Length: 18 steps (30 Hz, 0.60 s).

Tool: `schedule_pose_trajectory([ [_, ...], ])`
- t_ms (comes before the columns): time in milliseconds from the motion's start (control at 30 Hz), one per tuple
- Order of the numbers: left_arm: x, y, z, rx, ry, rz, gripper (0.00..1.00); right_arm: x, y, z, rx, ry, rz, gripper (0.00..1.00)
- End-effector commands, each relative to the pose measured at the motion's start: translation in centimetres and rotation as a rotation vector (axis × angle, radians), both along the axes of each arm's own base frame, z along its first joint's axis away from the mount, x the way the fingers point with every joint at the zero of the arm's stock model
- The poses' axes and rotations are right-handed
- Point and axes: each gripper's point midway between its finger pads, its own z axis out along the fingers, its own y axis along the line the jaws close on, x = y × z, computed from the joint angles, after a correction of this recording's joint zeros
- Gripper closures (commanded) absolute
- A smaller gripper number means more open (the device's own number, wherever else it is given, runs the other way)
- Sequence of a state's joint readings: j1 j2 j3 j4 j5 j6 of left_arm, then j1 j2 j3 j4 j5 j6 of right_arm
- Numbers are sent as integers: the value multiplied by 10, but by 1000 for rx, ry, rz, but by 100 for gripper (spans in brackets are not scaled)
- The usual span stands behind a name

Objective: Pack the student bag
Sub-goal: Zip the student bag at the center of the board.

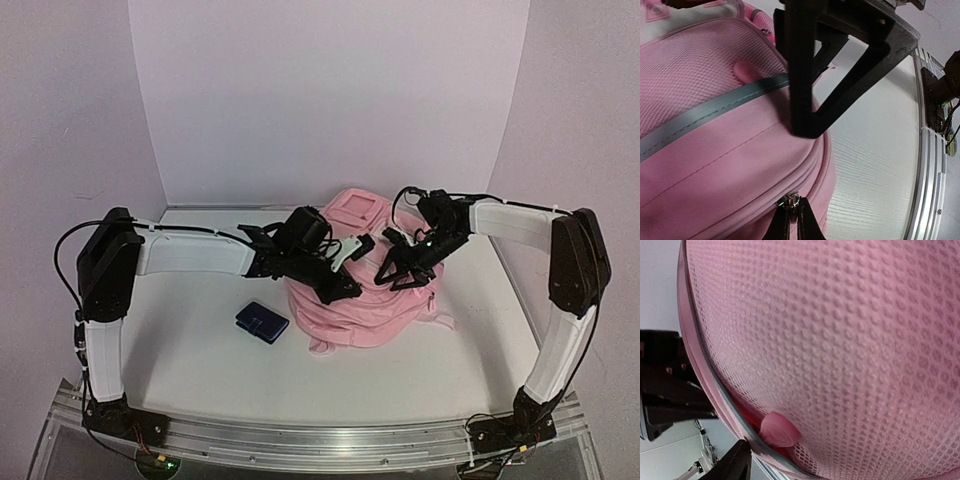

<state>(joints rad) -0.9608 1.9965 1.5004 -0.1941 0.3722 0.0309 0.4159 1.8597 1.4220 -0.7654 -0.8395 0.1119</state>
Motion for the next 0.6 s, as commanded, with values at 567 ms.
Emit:
schedule_pose_trajectory([
  [567,-31,-76,71,-401,12,43,71,16,17,71,124,-277,5,35],
])
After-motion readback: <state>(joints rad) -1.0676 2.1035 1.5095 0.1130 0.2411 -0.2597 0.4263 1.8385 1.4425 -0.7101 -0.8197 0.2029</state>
